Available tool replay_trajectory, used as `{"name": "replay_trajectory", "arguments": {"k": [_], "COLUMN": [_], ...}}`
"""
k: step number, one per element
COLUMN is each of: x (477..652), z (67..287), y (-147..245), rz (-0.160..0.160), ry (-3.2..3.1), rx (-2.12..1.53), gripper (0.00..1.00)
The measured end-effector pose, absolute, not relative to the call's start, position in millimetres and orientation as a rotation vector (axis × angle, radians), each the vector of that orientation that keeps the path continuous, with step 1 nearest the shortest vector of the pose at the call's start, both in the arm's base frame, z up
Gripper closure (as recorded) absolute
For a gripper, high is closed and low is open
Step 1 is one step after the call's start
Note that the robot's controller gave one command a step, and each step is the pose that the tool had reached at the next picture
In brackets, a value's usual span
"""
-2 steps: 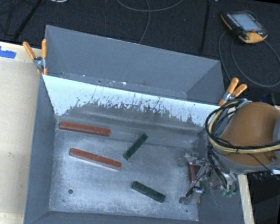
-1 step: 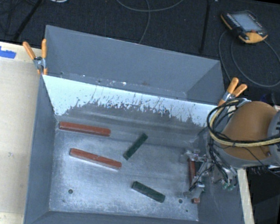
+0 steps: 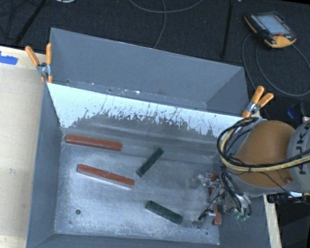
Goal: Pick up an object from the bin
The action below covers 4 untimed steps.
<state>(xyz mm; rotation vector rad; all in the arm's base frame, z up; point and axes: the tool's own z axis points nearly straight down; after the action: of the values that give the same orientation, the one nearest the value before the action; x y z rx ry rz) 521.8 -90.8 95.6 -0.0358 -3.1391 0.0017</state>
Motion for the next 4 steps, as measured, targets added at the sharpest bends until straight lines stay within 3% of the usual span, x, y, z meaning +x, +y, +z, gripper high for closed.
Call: {"name": "replay_trajectory", "arguments": {"k": [1,2,3,4], "x": [501.4,509.1,479.1,511.7], "z": [110,104,77,80], "y": [-64,-46,-4,-71], "rz": [-0.007,0.005,-0.002,0.001], "ry": [-3.138,-3.140,-3.130,-3.120], "rx": [0.022,-0.107,-0.256,-0.359], "gripper": [0.00,0.00,0.00,1.00]}}
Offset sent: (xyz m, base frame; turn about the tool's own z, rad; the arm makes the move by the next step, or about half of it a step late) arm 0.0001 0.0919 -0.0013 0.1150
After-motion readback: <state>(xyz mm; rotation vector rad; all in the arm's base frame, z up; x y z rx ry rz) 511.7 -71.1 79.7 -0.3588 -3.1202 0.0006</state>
